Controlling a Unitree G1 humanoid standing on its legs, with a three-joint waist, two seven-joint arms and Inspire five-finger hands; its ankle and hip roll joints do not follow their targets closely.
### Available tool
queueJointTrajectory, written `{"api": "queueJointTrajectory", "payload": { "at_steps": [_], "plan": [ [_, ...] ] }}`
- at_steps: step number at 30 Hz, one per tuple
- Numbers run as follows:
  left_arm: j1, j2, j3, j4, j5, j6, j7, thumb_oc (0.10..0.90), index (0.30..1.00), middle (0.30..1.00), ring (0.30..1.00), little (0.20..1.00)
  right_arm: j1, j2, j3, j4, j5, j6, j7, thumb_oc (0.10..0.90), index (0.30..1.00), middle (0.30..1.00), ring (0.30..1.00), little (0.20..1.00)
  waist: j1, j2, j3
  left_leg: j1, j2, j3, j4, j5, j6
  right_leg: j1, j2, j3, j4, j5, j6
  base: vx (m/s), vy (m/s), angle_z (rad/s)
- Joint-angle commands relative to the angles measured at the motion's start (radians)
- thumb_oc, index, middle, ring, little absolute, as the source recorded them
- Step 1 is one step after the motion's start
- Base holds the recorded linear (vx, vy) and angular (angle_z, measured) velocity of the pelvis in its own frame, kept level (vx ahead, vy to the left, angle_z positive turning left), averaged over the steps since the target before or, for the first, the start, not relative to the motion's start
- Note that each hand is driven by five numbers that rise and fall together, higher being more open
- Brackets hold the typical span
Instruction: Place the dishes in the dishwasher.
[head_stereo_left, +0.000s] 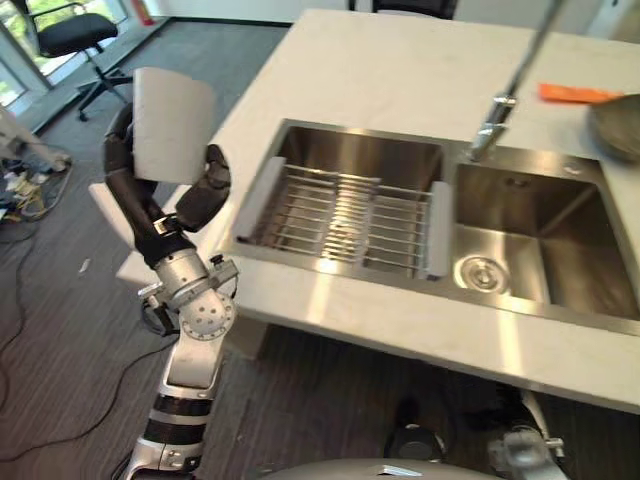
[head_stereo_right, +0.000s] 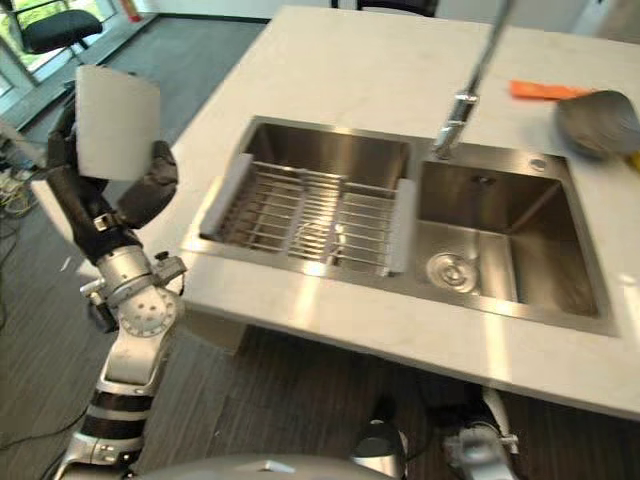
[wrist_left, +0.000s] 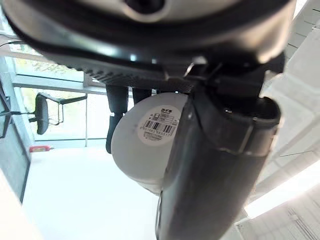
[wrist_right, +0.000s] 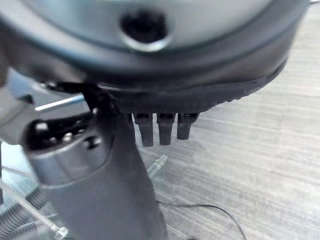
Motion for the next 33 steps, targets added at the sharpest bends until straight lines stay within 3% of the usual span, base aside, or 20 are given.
{"api": "queueJointTrajectory", "payload": {
  "at_steps": [1, 2, 5, 10, 11, 12, 13, 14, 15, 16, 18, 19, 20, 22, 23, 28, 29, 30, 32, 33],
  "plan": [
    [0.010, 0.103, 0.108, -0.143, 0.065, -0.073, -0.002, 0.400, 0.300, 0.300, 0.300, 0.300, -0.089, 0.104, 0.070, 0.042, 0.027, -0.037, -0.018, 0.800, 0.900, 0.900, 0.900, 0.900, 0.014, -0.010, -0.076, 0.074, 0.074, 0.058, -0.079, -0.006, -0.010, -0.032, 0.022, -0.011, -0.139, -0.023, 0.100, -0.12, 0.348, 1.92],
    [0.024, 0.123, 0.117, -0.151, 0.088, -0.060, -0.009, 0.400, 0.300, 0.300, 0.300, 0.300, -0.087, 0.123, 0.068, 0.066, 0.016, -0.022, -0.012, 0.800, 0.900, 0.900, 0.900, 0.900, 0.018, -0.014, -0.076, 0.086, 0.078, 0.082, -0.108, -0.028, -0.010, -0.032, -0.001, -0.010, -0.140, -0.003, 0.115, -0.08, 0.381, 1.24],
    [0.040, 0.166, 0.121, -0.133, 0.110, -0.029, -0.044, 0.400, 0.300, 0.300, 0.300, 0.300, -0.086, 0.177, 0.081, 0.081, -0.006, -0.002, -0.007, 0.800, 0.900, 0.900, 0.900, 0.900, 0.072, -0.058, -0.052, 0.075, -0.015, 0.089, -0.200, -0.136, 0.015, -0.024, -0.095, -0.028, -0.142, 0.072, 0.159, -0.16, 0.473, 0.83],
    [0.050, 0.175, 0.121, -0.148, 0.119, -0.032, -0.046, 0.400, 0.300, 0.300, 0.300, 0.300, -0.094, 0.207, 0.083, 0.088, -0.002, -0.001, -0.005, 0.800, 0.900, 0.900, 0.900, 0.900, 0.095, -0.083, -0.036, 0.044, -0.059, 0.051, -0.215, -0.149, 0.047, -0.004, -0.112, -0.007, -0.140, 0.097, 0.159, -0.03, 0.208, 0.85],
    [0.061, 0.180, 0.104, -0.156, 0.108, -0.044, -0.038, 0.400, 0.300, 0.300, 0.300, 0.300, -0.089, 0.226, 0.124, 0.092, -0.017, 0.005, 0.023, 0.800, 0.900, 0.900, 0.900, 0.900, 0.078, -0.104, -0.012, 0.013, -0.104, 0.006, -0.227, -0.144, 0.079, -0.027, -0.089, 0.134, -0.098, 0.092, 0.156, 0.08, 0.530, 0.21],
    [0.063, 0.189, 0.085, -0.144, 0.100, -0.058, -0.034, 0.400, 0.300, 0.300, 0.300, 0.300, -0.089, 0.225, 0.154, 0.134, -0.051, 0.014, 0.048, 0.800, 0.900, 0.900, 0.900, 0.900, 0.078, -0.105, 0.009, -0.003, -0.140, -0.053, -0.227, -0.150, 0.110, -0.047, -0.003, 0.288, -0.037, 0.006, 0.142, 0.11, 0.654, 0.67],
    [0.061, 0.195, 0.076, -0.142, 0.099, -0.059, -0.034, 0.400, 0.300, 0.300, 0.300, 0.300, -0.089, 0.221, 0.164, 0.143, -0.054, 0.016, 0.053, 0.800, 0.900, 0.900, 0.900, 0.900, 0.076, -0.105, 0.015, -0.013, -0.161, -0.086, -0.227, -0.152, 0.126, -0.061, 0.057, 0.355, 0.002, -0.055, 0.126, 0.08, 0.402, 0.52],
    [0.061, 0.195, 0.076, -0.142, 0.099, -0.059, -0.034, 0.400, 0.300, 0.300, 0.300, 0.300, -0.089, 0.221, 0.164, 0.143, -0.054, 0.016, 0.053, 0.800, 0.900, 0.900, 0.900, 0.900, 0.076, -0.105, 0.015, -0.013, -0.161, -0.086, -0.227, -0.152, 0.126, -0.061, 0.057, 0.355, 0.002, -0.055, 0.126, 0.06, 0.244, 1.68],
    [0.058, 0.196, 0.066, -0.140, 0.100, -0.057, -0.037, 0.400, 0.300, 0.300, 0.300, 0.300, -0.085, 0.222, 0.187, 0.158, -0.068, 0.017, 0.060, 0.800, 0.900, 0.900, 0.900, 0.900, 0.080, -0.104, 0.019, -0.026, -0.184, -0.135, -0.227, -0.148, 0.144, -0.063, 0.134, 0.414, 0.042, -0.120, 0.106, 0.04, 0.120, 1.22],
    [0.058, 0.196, 0.066, -0.140, 0.100, -0.057, -0.037, 0.400, 0.300, 0.300, 0.300, 0.300, -0.085, 0.222, 0.187, 0.158, -0.068, 0.017, 0.060, 0.800, 0.900, 0.900, 0.900, 0.900, 0.080, -0.104, 0.019, -0.026, -0.184, -0.135, -0.227, -0.148, 0.144, -0.063, 0.134, 0.414, 0.042, -0.120, 0.106, 0.15, 0.253, 1.64],
    [0.053, 0.172, 0.033, -0.125, 0.045, -0.060, -0.072, 0.400, 0.300, 0.300, 0.300, 0.300, -0.105, 0.211, 0.202, 0.199, -0.024, -0.002, 0.056, 0.800, 0.900, 0.900, 0.900, 0.900, 0.080, -0.101, 0.013, -0.078, -0.230, -0.294, -0.227, -0.118, 0.177, -0.093, 0.355, 0.590, 0.135, -0.259, 0.039, 0.23, 0.180, 1.39],
    [0.043, 0.171, 0.021, -0.117, 0.033, -0.061, -0.078, 0.400, 0.300, 0.300, 0.300, 0.300, -0.108, 0.211, 0.216, 0.219, -0.020, -0.003, 0.063, 0.800, 0.900, 0.900, 0.900, 0.900, 0.073, -0.105, 0.013, -0.100, -0.241, -0.336, -0.227, -0.103, 0.178, -0.097, 0.398, 0.630, 0.115, -0.264, 0.007, 0.13, 0.041, 1.33],
    [0.043, 0.171, 0.021, -0.117, 0.033, -0.061, -0.078, 0.400, 0.300, 0.300, 0.300, 0.300, -0.108, 0.211, 0.216, 0.219, -0.020, -0.003, 0.063, 0.800, 0.900, 0.900, 0.900, 0.900, 0.073, -0.105, 0.013, -0.100, -0.241, -0.336, -0.227, -0.103, 0.178, -0.097, 0.398, 0.630, 0.115, -0.264, 0.007, 0.07, -0.020, 2.29],
    [0.017, 0.162, -0.006, -0.125, 0.024, -0.071, -0.110, 0.400, 0.300, 0.300, 0.300, 0.300, -0.084, 0.209, 0.217, 0.245, 0.010, -0.008, 0.061, 0.800, 0.900, 0.900, 0.900, 0.900, 0.090, -0.101, 0.011, -0.122, -0.266, -0.448, -0.227, -0.092, 0.177, -0.068, 0.394, 0.644, 0.090, -0.281, -0.010, 0.17, -0.102, 2.89],
    [0.007, 0.158, -0.019, -0.134, 0.027, -0.074, -0.114, 0.400, 0.300, 0.300, 0.300, 0.300, -0.079, 0.219, 0.213, 0.273, 0.026, -0.005, 0.072, 0.800, 0.900, 0.900, 0.900, 0.900, 0.092, -0.097, 0.004, -0.129, -0.268, -0.465, -0.227, -0.084, 0.171, -0.045, 0.383, 0.634, 0.057, -0.277, -0.017, 0.21, -0.188, 2.35],
    [0.033, 0.147, -0.006, -0.194, -0.035, -0.084, -0.178, 0.400, 0.300, 0.300, 0.300, 0.300, -0.090, 0.219, 0.186, 0.320, 0.059, 0.005, 0.082, 0.800, 0.900, 0.900, 0.900, 0.900, 0.162, -0.058, -0.004, -0.158, -0.272, -0.582, -0.227, -0.045, 0.150, 0.040, 0.339, 0.481, -0.052, -0.253, -0.014, 0.14, -0.137, 1.07],
    [0.025, 0.140, -0.014, -0.199, -0.045, -0.080, -0.187, 0.400, 0.300, 0.300, 0.300, 0.300, -0.091, 0.214, 0.177, 0.324, 0.061, 0.003, 0.081, 0.800, 0.900, 0.900, 0.900, 0.900, 0.175, -0.052, 0.001, -0.169, -0.267, -0.583, -0.218, -0.048, 0.141, 0.065, 0.330, 0.440, -0.070, -0.263, -0.015, 0.01, -0.039, 0.79],
    [0.013, 0.129, -0.027, -0.205, -0.059, -0.076, -0.191, 0.400, 0.300, 0.300, 0.300, 0.300, -0.093, 0.205, 0.153, 0.325, 0.079, 0.000, 0.074, 0.800, 0.900, 0.900, 0.900, 0.900, 0.179, -0.047, 0.019, -0.214, -0.253, -0.506, -0.190, -0.022, 0.133, 0.081, 0.306, 0.384, -0.081, -0.255, -0.011, -0.05, 0.018, 1.04],
    [-0.027, 0.100, -0.047, -0.198, -0.078, -0.075, -0.188, 0.400, 0.300, 0.300, 0.300, 0.300, -0.116, 0.187, 0.109, 0.328, 0.120, -0.011, 0.059, 0.800, 0.900, 0.900, 0.900, 0.900, 0.135, -0.055, 0.034, -0.268, -0.170, -0.150, -0.084, -0.015, 0.128, 0.093, 0.256, 0.267, -0.110, -0.233, 0.008, -0.20, 0.095, 2.90],
    [-0.036, 0.094, -0.060, -0.197, -0.079, -0.077, -0.195, 0.400, 0.300, 0.300, 0.300, 0.300, -0.121, 0.189, 0.091, 0.331, 0.141, -0.011, 0.057, 0.800, 0.900, 0.900, 0.900, 0.900, 0.115, -0.063, 0.030, -0.256, -0.129, -0.044, -0.064, -0.014, 0.122, 0.089, 0.240, 0.231, -0.119, -0.220, 0.011, -0.20, 0.084, 2.95]
  ]
}}
